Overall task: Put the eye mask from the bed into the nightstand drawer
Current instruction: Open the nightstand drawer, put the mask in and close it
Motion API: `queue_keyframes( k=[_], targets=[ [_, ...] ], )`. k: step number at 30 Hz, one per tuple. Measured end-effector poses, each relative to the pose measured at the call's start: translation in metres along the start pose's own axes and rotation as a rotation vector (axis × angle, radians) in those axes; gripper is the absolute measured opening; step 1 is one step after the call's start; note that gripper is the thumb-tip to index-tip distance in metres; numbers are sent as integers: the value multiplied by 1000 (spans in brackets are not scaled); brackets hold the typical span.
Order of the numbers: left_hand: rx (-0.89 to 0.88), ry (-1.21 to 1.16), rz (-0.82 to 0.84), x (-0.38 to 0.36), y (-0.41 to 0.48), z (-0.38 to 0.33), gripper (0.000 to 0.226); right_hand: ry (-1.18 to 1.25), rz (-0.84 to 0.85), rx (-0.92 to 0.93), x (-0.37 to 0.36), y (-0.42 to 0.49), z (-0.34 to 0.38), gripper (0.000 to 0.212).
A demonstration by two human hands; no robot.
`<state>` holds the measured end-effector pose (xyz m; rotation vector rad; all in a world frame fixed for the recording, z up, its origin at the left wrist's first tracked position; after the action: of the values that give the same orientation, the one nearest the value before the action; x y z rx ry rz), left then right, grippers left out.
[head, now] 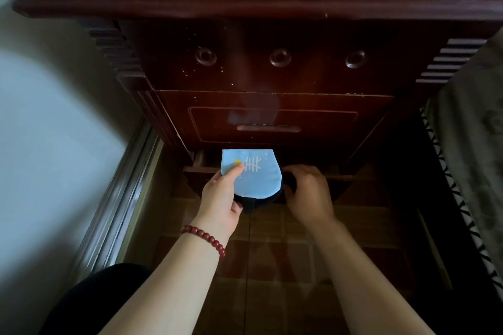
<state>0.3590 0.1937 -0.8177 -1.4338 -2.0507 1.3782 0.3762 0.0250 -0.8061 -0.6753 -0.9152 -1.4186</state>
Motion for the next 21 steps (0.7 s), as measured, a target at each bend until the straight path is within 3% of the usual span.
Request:
queue_keyframes(
  k=[9,21],
  targets=[
    [8,17,1,0,-4,0,16,53,46,-158,0,0,-6,24],
    [25,25,11,-4,-21,-1,15,134,276,-220,-2,-35,-4,18]
  ],
)
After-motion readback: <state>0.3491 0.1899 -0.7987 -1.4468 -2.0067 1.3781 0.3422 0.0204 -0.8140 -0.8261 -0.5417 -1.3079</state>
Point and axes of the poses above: each hand's wrist, its own y-axis towards the middle knuckle, its own x-axis out of the back of the hand, z = x × y, the point moved 7 cm from there along y, towards the middle knuckle, and after that the axes turned 11 degrees about x, right-handed, at the moved point
